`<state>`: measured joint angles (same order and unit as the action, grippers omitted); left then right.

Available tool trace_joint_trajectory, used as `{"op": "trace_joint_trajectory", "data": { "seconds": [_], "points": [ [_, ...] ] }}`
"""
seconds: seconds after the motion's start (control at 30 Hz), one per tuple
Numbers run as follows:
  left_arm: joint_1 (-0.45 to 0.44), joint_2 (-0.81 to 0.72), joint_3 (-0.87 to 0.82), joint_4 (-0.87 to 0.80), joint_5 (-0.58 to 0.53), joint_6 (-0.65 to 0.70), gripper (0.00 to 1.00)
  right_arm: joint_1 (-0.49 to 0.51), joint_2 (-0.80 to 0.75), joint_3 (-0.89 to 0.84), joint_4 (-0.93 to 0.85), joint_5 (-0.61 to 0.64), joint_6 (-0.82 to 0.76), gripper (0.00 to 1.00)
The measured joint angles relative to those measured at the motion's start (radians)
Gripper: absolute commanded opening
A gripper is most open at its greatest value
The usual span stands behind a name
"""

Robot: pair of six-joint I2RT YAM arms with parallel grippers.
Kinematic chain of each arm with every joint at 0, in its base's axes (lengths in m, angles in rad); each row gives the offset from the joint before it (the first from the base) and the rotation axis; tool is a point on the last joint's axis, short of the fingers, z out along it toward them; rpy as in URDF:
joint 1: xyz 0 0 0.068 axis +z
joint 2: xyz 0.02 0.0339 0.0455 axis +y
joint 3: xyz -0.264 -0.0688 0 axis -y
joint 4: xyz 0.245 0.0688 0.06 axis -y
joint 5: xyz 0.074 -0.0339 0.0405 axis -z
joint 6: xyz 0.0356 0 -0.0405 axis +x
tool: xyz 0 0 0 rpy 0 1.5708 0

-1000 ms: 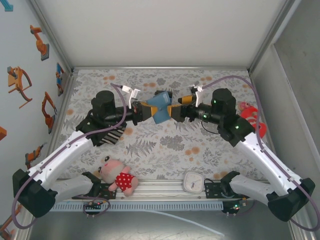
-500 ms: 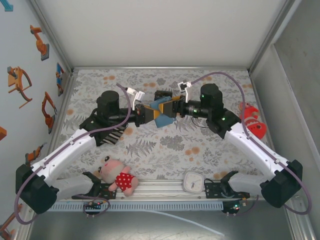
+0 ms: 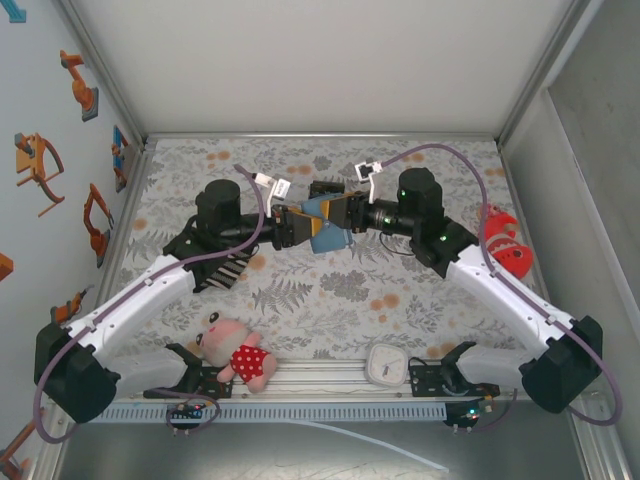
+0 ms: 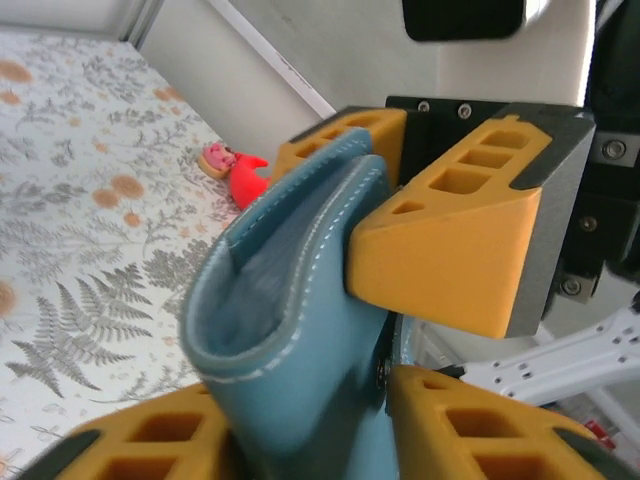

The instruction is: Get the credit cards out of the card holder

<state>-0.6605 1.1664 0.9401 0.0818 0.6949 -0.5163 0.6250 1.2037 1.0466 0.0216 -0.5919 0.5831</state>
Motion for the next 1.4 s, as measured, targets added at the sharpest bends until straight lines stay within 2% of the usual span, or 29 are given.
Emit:
{"op": "trace_joint_trajectory", "data": {
  "seconds": [0.17, 0.23, 0.4, 0.63, 0.8, 1.0, 1.27, 1.33, 1.4],
  "points": [
    [0.009, -0.039, -0.051, 0.030, -0.002, -0.011, 0.69, 0.005, -0.011, -0.014, 0.016, 0.003, 0.002, 0.13],
    [0.019, -0.074, -0.085, 0.037, 0.000, -0.015, 0.73, 0.005, -0.013, -0.022, 0.020, 0.002, 0.004, 0.13],
    [0.033, -0.125, -0.145, 0.070, 0.001, -0.028, 0.74, 0.005, -0.017, -0.038, 0.053, -0.003, 0.024, 0.09],
    [0.034, -0.100, -0.217, 0.213, 0.035, -0.079, 0.71, 0.004, -0.016, -0.047, 0.158, -0.056, 0.087, 0.05],
    [0.035, -0.082, -0.235, 0.320, 0.073, -0.109, 0.65, 0.000, -0.011, -0.047, 0.221, -0.103, 0.129, 0.01],
    [0.035, -0.071, -0.236, 0.411, 0.107, -0.130, 0.54, -0.001, 0.014, -0.047, 0.303, -0.147, 0.186, 0.00],
    [0.039, -0.029, -0.241, 0.517, 0.147, -0.183, 0.03, -0.012, 0.046, -0.048, 0.327, -0.153, 0.199, 0.00],
    [0.042, -0.023, -0.242, 0.525, 0.153, -0.192, 0.00, -0.014, 0.045, -0.047, 0.317, -0.150, 0.182, 0.00],
    [0.042, -0.021, -0.242, 0.521, 0.156, -0.194, 0.00, -0.014, 0.041, -0.043, 0.289, -0.141, 0.156, 0.10]
  ]
}}
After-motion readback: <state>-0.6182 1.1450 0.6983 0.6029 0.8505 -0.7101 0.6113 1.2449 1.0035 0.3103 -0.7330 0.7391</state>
